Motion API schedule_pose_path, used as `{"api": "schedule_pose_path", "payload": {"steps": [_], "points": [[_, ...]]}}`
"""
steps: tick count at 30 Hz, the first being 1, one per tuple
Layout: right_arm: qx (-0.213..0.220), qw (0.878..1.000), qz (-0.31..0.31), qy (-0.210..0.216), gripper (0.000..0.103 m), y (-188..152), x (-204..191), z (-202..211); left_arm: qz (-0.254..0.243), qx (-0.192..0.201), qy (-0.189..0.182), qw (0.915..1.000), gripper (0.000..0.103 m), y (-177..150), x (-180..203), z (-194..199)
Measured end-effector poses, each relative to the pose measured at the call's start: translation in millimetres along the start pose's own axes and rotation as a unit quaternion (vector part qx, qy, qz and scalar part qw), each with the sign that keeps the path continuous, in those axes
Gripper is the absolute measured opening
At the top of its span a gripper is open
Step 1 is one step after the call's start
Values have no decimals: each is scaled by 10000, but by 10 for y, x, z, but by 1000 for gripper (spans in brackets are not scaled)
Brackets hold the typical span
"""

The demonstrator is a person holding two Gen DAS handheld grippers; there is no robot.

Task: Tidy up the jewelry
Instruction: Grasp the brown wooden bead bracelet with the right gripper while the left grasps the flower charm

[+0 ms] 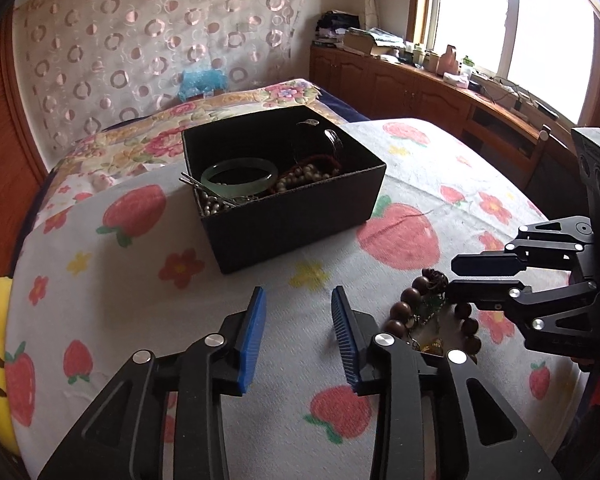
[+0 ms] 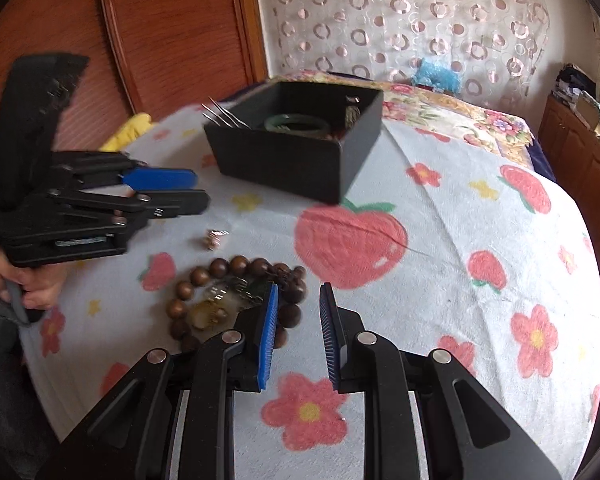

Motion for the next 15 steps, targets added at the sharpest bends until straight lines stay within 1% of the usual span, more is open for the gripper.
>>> {"api": "schedule_pose_path", "payload": {"steps": [3, 5, 6, 15], "points": [[-14, 9998, 10, -187, 24, 29, 50, -13, -36, -34, -4, 10000, 40, -19, 11, 4], [-4, 9995, 35, -317, 24, 44, 97, -1, -67, -60, -5, 10000, 50, -29, 25, 6], [-7, 9994, 28, -332, 24, 47, 115, -1, -92, -64, 4, 9999, 51, -32, 38, 6], [36, 9998, -21, -210, 24, 29, 162, 11, -199, -165, -115, 9996, 51, -60, 155, -69]]}}
Point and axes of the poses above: each gripper's, at about its wrist camera, not at the fingertips, and z roughly against the way its jaws point, x to its right, y to its top, the point moved 5 cm from there along -z, roughly the way its jaws point, and after that the axes turned 2 degrees about y, right-handed, at the moved point
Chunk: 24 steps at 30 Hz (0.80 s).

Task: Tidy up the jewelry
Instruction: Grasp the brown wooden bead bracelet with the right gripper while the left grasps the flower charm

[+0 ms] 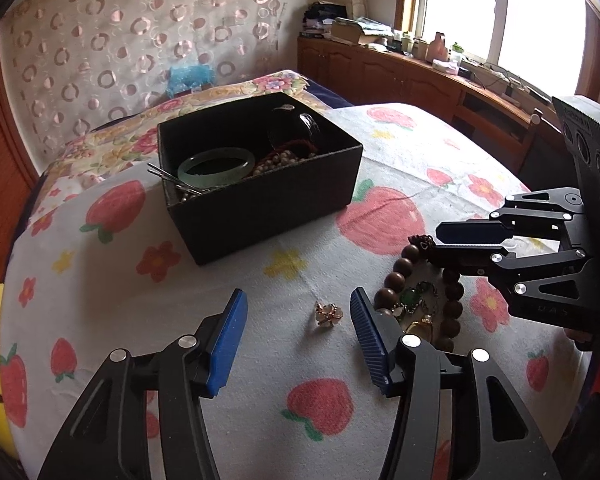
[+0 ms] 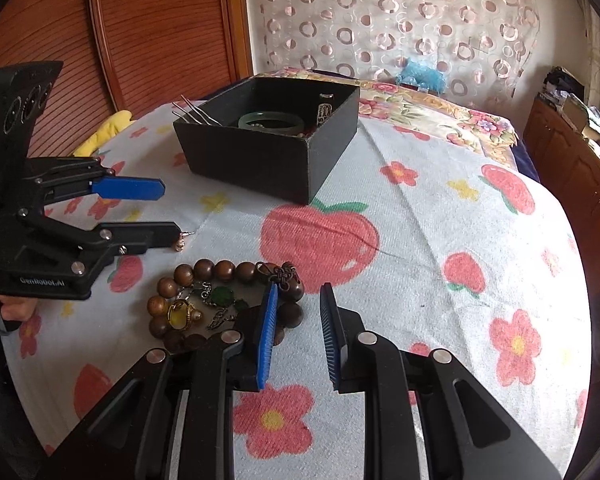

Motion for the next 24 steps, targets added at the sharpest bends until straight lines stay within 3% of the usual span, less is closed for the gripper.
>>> {"api": "schedule_pose_path", "payload": {"steps": [4, 12, 13, 24], "points": [[29, 10000, -28, 47, 24, -10, 7, 10, -3, -73, -72, 9999, 35, -24, 26, -46], [48, 10000, -40, 53, 24, -13, 2, 28, -59, -106, -80, 9999, 21, -47, 70, -89], [47, 10000, -38, 58, 24, -13, -1, 30, -53, -108, -77, 9999, 15, -44, 69, -93], [-30, 9999, 8, 139, 24, 24, -39, -44, 123, 97, -11, 9999, 14, -14, 4, 40]]}}
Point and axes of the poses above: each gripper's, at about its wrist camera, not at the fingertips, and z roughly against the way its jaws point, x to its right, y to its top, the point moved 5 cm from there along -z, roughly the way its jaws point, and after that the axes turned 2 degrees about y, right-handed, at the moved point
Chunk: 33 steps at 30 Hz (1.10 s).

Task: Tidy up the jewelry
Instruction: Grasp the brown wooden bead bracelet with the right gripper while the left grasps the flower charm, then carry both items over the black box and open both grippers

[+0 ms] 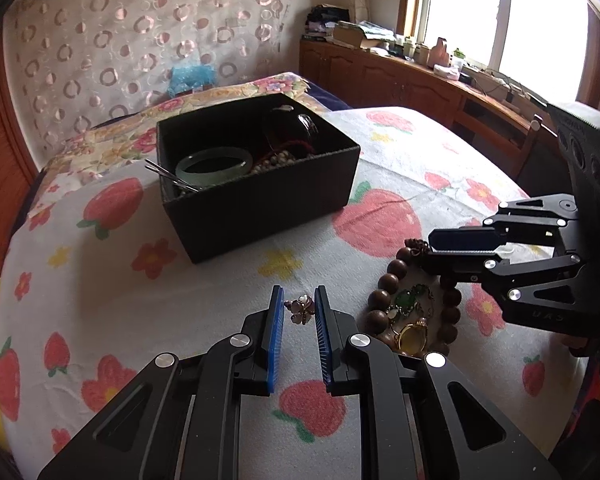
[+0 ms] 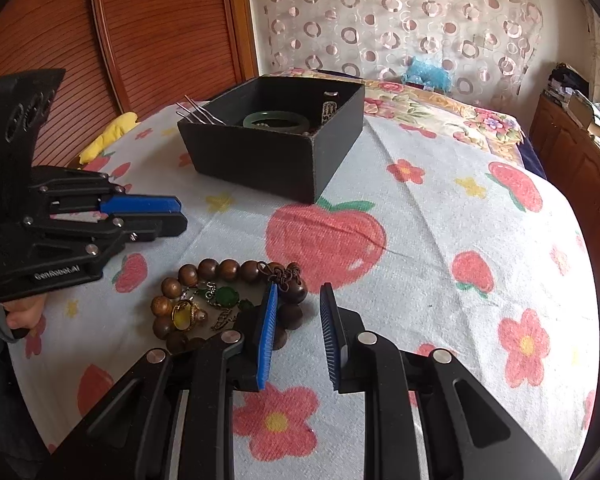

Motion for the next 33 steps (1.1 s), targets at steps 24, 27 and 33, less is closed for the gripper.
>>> {"api": "schedule_pose_path", "payload": {"steps": [24, 27, 33], "points": [[764, 9959, 452, 147, 17, 666, -255, 485, 318, 515, 264, 9978, 14, 314, -311, 306], [889, 9948, 478, 128, 17, 789, -242, 553, 341, 570, 282, 9974, 14, 372, -340, 327], [1116, 9923, 526, 83, 17, 1067, -176, 657, 397, 642, 304, 9967, 14, 467, -396, 346]]}}
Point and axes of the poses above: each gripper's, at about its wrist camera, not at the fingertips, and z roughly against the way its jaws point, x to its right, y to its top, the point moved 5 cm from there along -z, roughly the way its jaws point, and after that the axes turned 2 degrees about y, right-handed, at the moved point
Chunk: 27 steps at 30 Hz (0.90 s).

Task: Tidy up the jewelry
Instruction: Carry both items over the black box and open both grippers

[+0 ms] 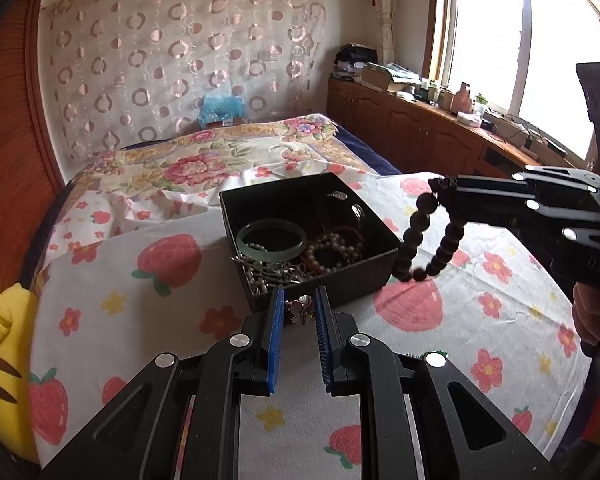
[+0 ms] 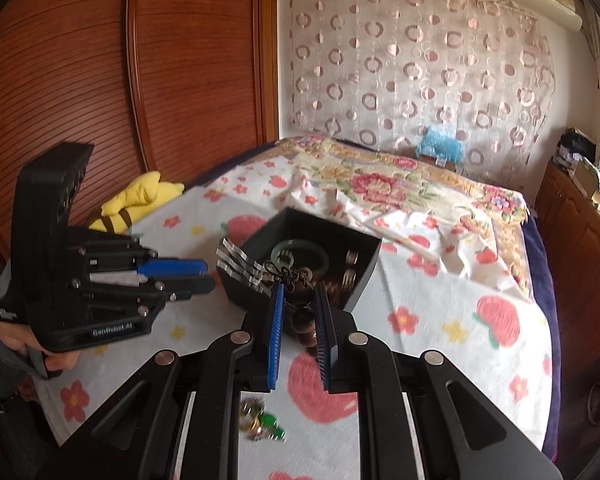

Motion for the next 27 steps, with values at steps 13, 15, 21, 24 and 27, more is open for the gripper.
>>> {"api": "schedule_pose_path", "payload": {"steps": [13, 15, 21, 24, 27], "points": [[164, 9997, 102, 153, 17, 427, 112, -196, 151, 76, 102, 9998, 14, 228, -180, -74], [154, 9997, 99, 171, 17, 452, 124, -236, 170, 78, 116, 9998, 14, 262, -207, -90], [103, 9997, 79, 221, 17, 493, 158, -371, 190, 93, 142, 9997, 14, 341, -264, -153], [84, 9997, 69, 240, 17, 500, 161, -413, 218, 88, 146, 9996, 14, 375, -295, -193], [76, 9996, 42, 258, 17, 506, 179, -434, 220, 84, 149, 9996, 15, 391, -307, -215]]}}
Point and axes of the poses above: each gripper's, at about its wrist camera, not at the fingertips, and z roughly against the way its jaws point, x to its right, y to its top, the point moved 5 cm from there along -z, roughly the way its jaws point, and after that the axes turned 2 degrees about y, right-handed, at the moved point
